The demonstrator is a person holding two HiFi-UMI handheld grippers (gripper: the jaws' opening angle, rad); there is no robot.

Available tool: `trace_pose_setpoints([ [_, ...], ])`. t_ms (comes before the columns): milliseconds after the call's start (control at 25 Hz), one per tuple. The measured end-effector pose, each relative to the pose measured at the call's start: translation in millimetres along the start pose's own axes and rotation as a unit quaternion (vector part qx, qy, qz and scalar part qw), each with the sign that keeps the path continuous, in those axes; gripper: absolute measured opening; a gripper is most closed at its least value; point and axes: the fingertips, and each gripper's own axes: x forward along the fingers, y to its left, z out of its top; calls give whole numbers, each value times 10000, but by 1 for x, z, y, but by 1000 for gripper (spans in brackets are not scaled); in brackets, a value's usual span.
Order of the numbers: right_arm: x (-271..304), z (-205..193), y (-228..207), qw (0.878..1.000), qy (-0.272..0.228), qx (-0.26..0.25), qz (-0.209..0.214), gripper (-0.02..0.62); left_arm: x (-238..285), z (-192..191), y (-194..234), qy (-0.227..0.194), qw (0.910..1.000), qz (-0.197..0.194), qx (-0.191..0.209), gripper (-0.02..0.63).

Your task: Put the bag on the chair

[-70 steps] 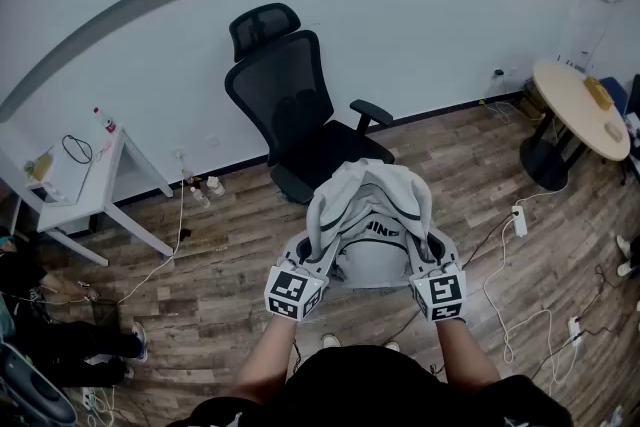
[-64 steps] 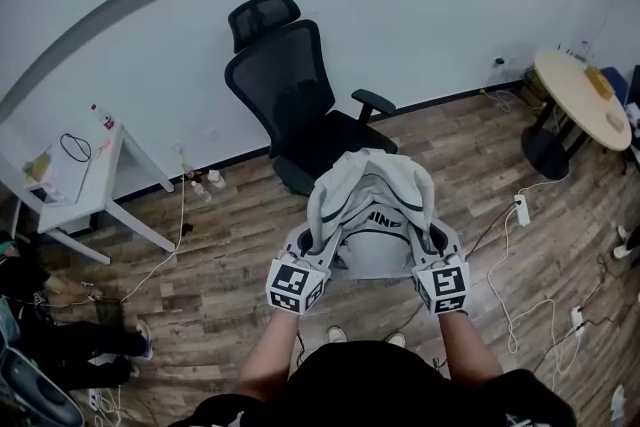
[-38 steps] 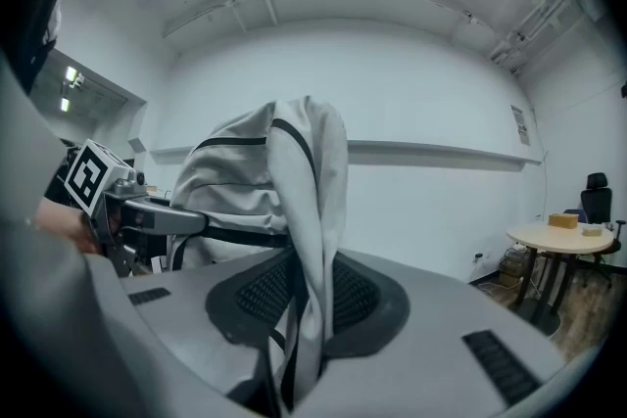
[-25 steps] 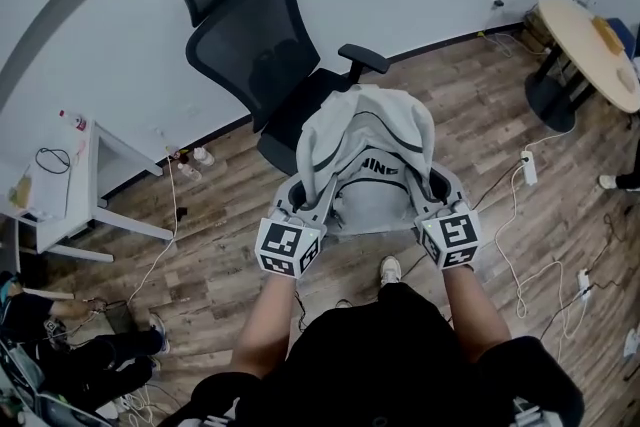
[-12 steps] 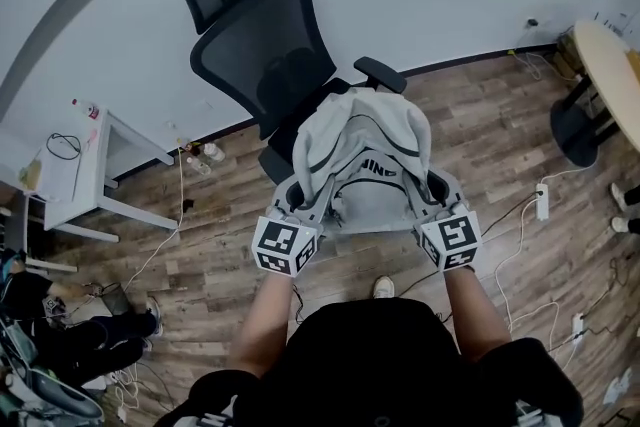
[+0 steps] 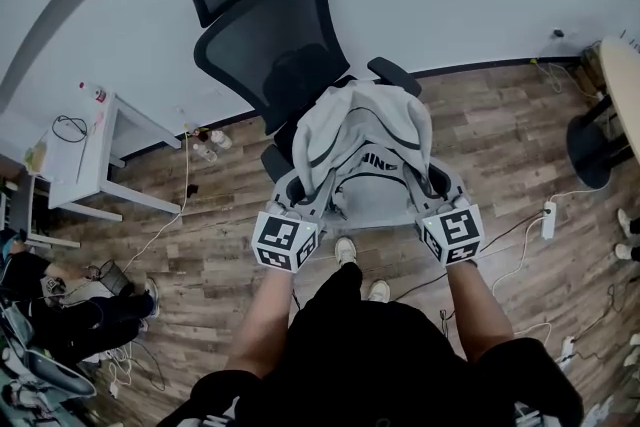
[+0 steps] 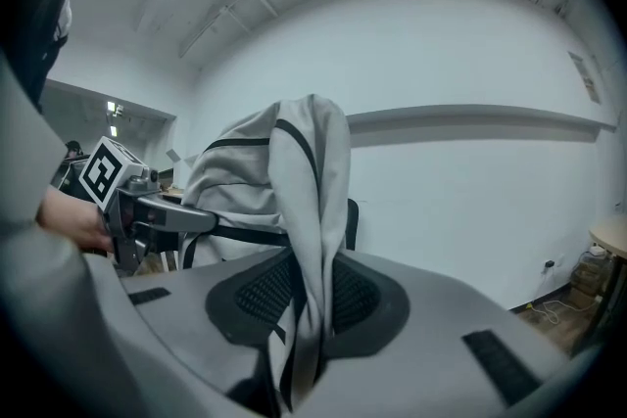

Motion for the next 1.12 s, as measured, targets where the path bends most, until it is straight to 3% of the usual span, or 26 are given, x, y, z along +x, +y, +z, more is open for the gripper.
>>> trace_pose_setpoints([
  [400,71,6,-23,9996,186,-155,145,98,45,1,53,-24,9998,44,-202,112],
  [1120,205,11,-60,9995,240,103,153,98,115,2,172,150,9990,60,-417,112],
])
